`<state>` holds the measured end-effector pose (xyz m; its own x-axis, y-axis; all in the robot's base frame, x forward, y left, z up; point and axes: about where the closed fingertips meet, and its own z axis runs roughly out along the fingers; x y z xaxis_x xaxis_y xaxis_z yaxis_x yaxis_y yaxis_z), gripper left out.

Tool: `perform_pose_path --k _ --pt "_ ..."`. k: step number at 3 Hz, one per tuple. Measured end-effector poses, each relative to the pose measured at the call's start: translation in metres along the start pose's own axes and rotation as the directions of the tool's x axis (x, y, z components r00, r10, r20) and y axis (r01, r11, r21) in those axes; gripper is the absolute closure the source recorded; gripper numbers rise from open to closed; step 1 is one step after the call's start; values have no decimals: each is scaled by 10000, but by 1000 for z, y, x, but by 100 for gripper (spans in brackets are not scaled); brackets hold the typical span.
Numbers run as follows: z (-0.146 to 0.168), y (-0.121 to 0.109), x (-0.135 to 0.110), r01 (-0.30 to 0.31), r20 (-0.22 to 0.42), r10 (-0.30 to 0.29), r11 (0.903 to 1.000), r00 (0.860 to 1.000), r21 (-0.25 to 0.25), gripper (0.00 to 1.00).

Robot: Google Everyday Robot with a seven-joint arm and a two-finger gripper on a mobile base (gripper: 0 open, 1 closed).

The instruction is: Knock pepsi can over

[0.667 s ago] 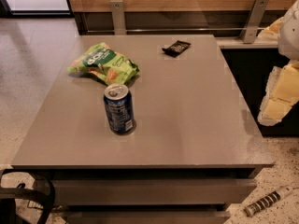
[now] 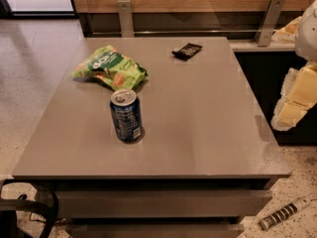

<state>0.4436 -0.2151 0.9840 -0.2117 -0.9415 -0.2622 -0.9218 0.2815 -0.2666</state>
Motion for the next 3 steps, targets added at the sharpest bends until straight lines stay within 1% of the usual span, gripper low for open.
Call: perform_pose_path --k 1,2,3 --pt "16 -8 -8 -169 1432 218 9992 9895 -353 0" --pt "46 -8 -19 -115 3268 323 9978 9446 -652 0" --pt "70 3 -55 -81 5831 548 9966 8105 -824 0"
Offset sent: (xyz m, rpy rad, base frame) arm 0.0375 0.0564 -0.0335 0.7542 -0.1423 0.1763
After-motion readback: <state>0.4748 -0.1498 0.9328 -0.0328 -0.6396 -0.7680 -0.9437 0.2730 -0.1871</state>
